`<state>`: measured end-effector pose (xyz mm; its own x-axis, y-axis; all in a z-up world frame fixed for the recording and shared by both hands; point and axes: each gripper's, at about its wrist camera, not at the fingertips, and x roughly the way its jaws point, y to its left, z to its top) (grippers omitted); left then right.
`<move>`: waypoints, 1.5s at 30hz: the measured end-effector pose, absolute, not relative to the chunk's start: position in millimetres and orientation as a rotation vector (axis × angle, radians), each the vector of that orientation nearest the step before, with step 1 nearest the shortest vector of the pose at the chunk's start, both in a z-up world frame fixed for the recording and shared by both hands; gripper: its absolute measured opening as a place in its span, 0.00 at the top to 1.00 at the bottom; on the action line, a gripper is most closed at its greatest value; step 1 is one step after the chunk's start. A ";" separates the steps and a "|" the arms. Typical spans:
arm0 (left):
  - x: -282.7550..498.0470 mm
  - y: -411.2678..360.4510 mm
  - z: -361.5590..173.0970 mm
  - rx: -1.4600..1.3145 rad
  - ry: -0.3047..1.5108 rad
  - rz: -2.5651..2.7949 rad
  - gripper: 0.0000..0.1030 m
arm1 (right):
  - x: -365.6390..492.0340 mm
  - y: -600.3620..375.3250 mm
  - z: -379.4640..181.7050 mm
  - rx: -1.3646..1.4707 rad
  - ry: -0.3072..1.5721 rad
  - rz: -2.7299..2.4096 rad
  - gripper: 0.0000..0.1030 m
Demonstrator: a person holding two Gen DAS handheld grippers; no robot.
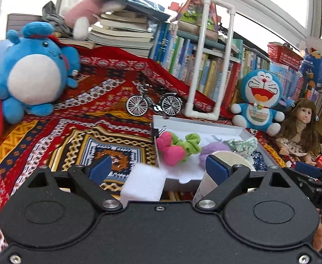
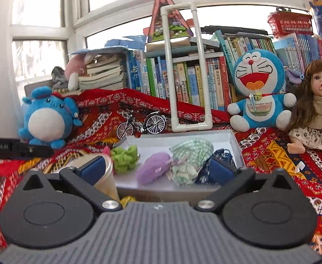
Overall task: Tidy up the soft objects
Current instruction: 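Move both tools back from the tray to the pile of soft items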
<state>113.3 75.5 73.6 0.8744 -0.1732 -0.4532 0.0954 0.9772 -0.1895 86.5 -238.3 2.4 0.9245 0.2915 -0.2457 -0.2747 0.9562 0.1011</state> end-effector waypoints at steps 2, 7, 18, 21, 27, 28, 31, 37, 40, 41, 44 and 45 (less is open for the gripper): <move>104.7 74.2 66.7 -0.156 0.474 -0.126 0.07 | 80.2 -235.3 -3.6 0.054 0.258 0.291 0.00; 98.4 70.2 47.4 -0.129 0.484 -0.084 0.07 | 71.5 -230.9 -14.3 0.028 0.267 0.286 0.00; 106.2 59.9 17.1 -0.097 0.508 -0.017 0.07 | 56.8 -214.9 -35.7 -0.083 0.274 0.295 0.00; 109.2 57.8 13.3 -0.093 0.514 -0.021 0.07 | 56.9 -211.1 -37.4 -0.086 0.273 0.293 0.00; 115.8 56.5 8.6 -0.085 0.524 -0.004 0.07 | 59.8 -207.3 -42.0 -0.080 0.284 0.287 0.00; 116.4 56.2 8.1 -0.082 0.525 -0.006 0.07 | 59.9 -206.6 -42.9 -0.085 0.282 0.284 0.00; 118.3 54.5 6.5 -0.072 0.527 -0.005 0.07 | 60.4 -204.6 -45.0 -0.097 0.270 0.284 0.00; 121.3 52.0 4.8 -0.065 0.533 -0.009 0.06 | 58.9 -196.6 -50.3 -0.150 0.223 0.259 0.00; 122.7 50.4 3.4 -0.058 0.535 -0.012 0.06 | 61.5 -194.1 -51.9 -0.155 0.243 0.255 0.00; 123.4 49.7 2.7 -0.054 0.536 -0.013 0.06 | 62.2 -193.6 -52.3 -0.157 0.247 0.257 0.00; 125.1 48.2 1.5 -0.044 0.540 -0.011 0.06 | 64.0 -191.4 -53.1 -0.169 0.261 0.255 0.00; 125.7 48.0 1.1 -0.043 0.540 -0.008 0.06 | 64.8 -190.6 -53.4 -0.173 0.267 0.254 0.00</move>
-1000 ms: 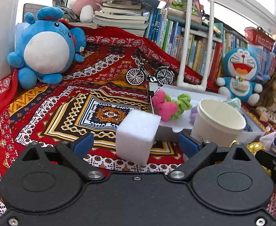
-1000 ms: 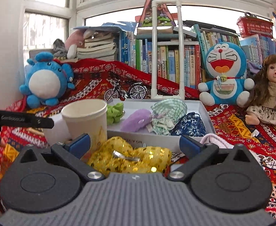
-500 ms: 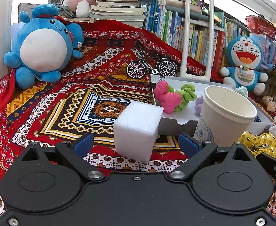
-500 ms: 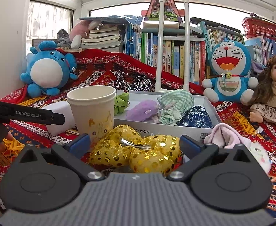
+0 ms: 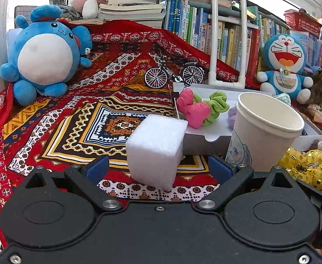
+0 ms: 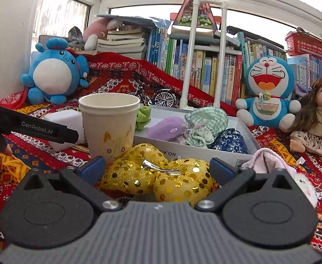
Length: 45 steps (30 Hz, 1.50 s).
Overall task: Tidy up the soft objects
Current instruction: 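Move both tools back from the tray to the pile of soft items, then grasp the white foam cube with the left tool while the right tool grasps the gold sequin item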
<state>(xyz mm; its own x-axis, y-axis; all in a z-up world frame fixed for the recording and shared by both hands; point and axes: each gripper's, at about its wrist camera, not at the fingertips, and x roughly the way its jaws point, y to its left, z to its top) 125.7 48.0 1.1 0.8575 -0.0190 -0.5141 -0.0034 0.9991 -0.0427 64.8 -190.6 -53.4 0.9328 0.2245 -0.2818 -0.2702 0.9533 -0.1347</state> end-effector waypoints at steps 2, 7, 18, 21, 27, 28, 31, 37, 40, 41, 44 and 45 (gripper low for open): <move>127.2 47.9 0.5 -0.043 0.541 -0.004 0.06 | 67.5 -189.5 -54.0 -0.178 0.281 0.251 0.00; 131.4 47.8 -0.5 -0.046 0.547 0.009 0.06 | 70.2 -188.4 -56.4 -0.176 0.310 0.250 0.00; 137.5 48.7 -2.0 -0.061 0.567 0.021 0.06 | 73.2 -184.8 -57.8 -0.189 0.343 0.224 0.00; 138.0 48.6 -2.0 -0.061 0.567 0.021 0.06 | 73.5 -182.7 -58.1 -0.202 0.347 0.215 0.00; 139.9 48.1 -2.5 -0.053 0.575 0.023 0.07 | 74.8 -182.7 -58.0 -0.205 0.356 0.215 0.00; 140.6 47.9 -2.8 -0.053 0.577 0.023 0.07 | 74.8 -182.4 -58.1 -0.207 0.357 0.214 0.00; 142.2 47.3 -3.8 -0.051 0.585 0.027 0.08 | 75.6 -181.8 -58.1 -0.212 0.360 0.213 0.00; 145.1 47.9 -3.5 -0.054 0.585 0.033 0.10 | 76.5 -182.5 -58.2 -0.207 0.363 0.217 0.00; 147.0 48.3 -3.8 -0.057 0.588 0.035 0.12 | 76.6 -183.1 -58.4 -0.203 0.363 0.217 0.02; 147.6 48.0 -3.9 -0.057 0.591 0.034 0.14 | 76.6 -182.9 -58.4 -0.203 0.364 0.216 0.03; 149.6 47.4 -5.0 -0.052 0.602 0.035 0.20 | 76.5 -182.8 -58.6 -0.204 0.363 0.216 0.06; 150.3 47.0 -5.2 -0.049 0.606 0.039 0.22 | 76.7 -182.9 -58.5 -0.204 0.363 0.218 0.07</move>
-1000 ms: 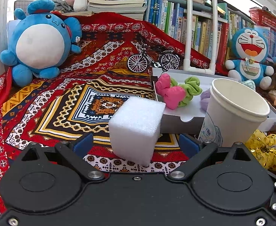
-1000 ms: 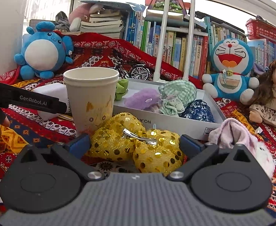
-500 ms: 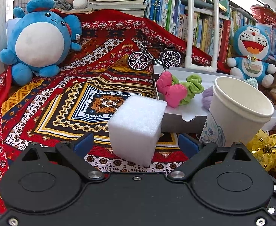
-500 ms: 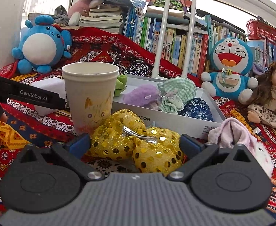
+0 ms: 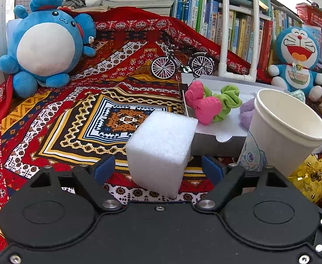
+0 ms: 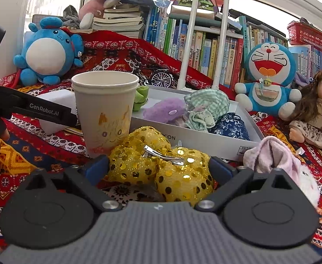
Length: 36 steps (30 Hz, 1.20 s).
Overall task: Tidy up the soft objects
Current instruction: 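Grasp the white foam cube with the left tool while the right tool grasps the gold sequin item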
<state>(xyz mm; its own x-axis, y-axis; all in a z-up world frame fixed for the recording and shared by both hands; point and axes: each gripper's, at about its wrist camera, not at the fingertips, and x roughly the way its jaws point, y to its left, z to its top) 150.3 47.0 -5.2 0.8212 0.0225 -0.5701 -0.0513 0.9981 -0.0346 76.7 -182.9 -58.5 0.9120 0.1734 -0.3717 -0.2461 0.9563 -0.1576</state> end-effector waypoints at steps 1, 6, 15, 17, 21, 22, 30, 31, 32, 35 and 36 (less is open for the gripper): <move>151.0 46.3 -5.4 -0.048 0.610 0.042 0.26 | 76.9 -183.1 -58.6 -0.203 0.362 0.218 0.07; 153.5 47.3 -7.0 -0.053 0.628 0.034 0.46 | 76.6 -184.1 -58.7 -0.197 0.360 0.217 0.11; 150.7 46.5 -5.7 -0.038 0.627 0.034 0.52 | 76.7 -184.8 -57.6 -0.187 0.367 0.224 0.16; 148.3 46.0 -3.8 -0.035 0.621 0.032 0.52 | 74.2 -185.0 -57.2 -0.184 0.361 0.225 0.17; 143.7 46.4 1.2 -0.030 0.605 0.032 0.53 | 67.5 -184.4 -54.8 -0.179 0.349 0.231 0.22; 142.5 46.5 2.9 -0.030 0.600 0.032 0.53 | 65.7 -184.4 -53.1 -0.180 0.342 0.232 0.24; 133.9 47.3 13.5 -0.031 0.575 0.033 0.53 | 57.0 -185.3 -43.6 -0.190 0.311 0.235 0.31; 132.7 47.3 14.2 -0.030 0.574 0.033 0.53 | 55.9 -185.2 -43.6 -0.194 0.309 0.236 0.32; 131.6 47.6 14.8 -0.030 0.572 0.033 0.53 | 54.6 -185.0 -43.6 -0.196 0.307 0.235 0.32; 128.7 48.5 17.1 -0.030 0.567 0.033 0.53 | 51.1 -185.3 -43.1 -0.195 0.301 0.232 0.29; 127.9 48.8 17.5 -0.031 0.566 0.034 0.53 | 50.0 -185.1 -43.0 -0.197 0.300 0.234 0.25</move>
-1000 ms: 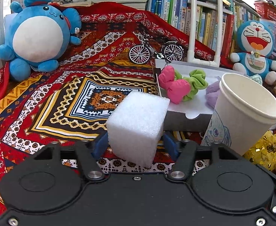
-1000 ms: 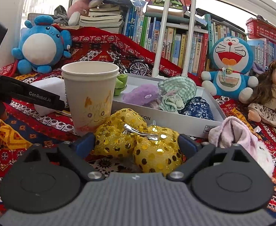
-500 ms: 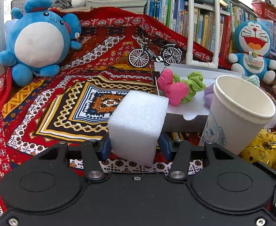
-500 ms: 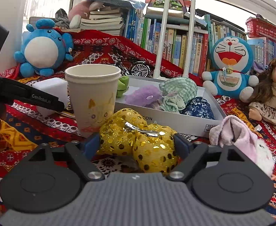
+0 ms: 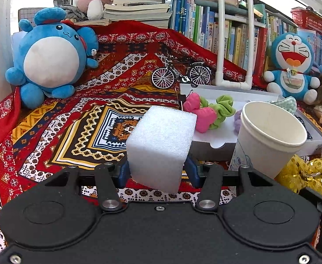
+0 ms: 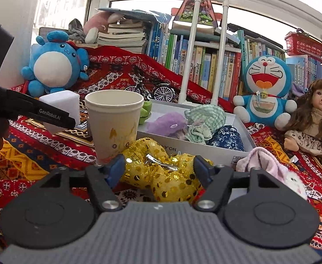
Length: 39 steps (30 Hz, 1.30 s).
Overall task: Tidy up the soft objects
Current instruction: 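Grasp the white foam cube with the left tool while the right tool grasps the gold sequin item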
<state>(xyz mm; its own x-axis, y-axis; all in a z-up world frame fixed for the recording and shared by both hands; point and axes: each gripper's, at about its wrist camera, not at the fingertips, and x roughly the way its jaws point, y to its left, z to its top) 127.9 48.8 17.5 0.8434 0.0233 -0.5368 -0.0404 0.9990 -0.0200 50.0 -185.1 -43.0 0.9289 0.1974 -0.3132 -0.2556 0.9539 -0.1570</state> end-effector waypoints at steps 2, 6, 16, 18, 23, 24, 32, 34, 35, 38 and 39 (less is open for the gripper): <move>126.4 49.5 18.3 -0.031 0.564 0.035 0.53 | 47.0 -184.8 -43.4 -0.205 0.295 0.241 0.20; 125.7 51.3 18.6 -0.032 0.566 0.037 0.53 | 43.8 -182.4 -47.1 -0.241 0.300 0.247 0.16; 124.8 51.9 16.1 -0.035 0.577 0.039 0.53 | 47.8 -184.8 -54.5 -0.292 0.315 0.207 0.01; 124.9 51.7 15.5 -0.036 0.578 0.039 0.53 | 52.7 -186.4 -53.4 -0.302 0.314 0.202 0.00; 125.7 50.2 13.9 -0.033 0.583 0.036 0.53 | 69.6 -189.7 -51.1 -0.337 0.333 0.206 0.00; 126.1 50.0 13.6 -0.033 0.585 0.035 0.53 | 72.3 -189.7 -50.5 -0.343 0.336 0.212 0.00; 127.4 48.5 13.5 -0.033 0.584 0.026 0.53 | 90.3 -190.8 -45.6 -0.326 0.375 0.263 0.00; 126.7 48.5 14.0 -0.031 0.579 0.022 0.53 | 92.0 -192.2 -43.6 -0.297 0.388 0.281 0.04; 126.6 48.4 14.1 -0.029 0.578 0.020 0.53 | 92.5 -192.9 -42.6 -0.283 0.396 0.294 0.06; 126.4 48.4 14.2 -0.032 0.578 0.020 0.53 | 91.0 -193.3 -40.8 -0.256 0.407 0.316 0.16; 126.3 48.6 14.3 -0.035 0.577 0.020 0.53 | 89.9 -192.7 -40.3 -0.257 0.404 0.318 0.23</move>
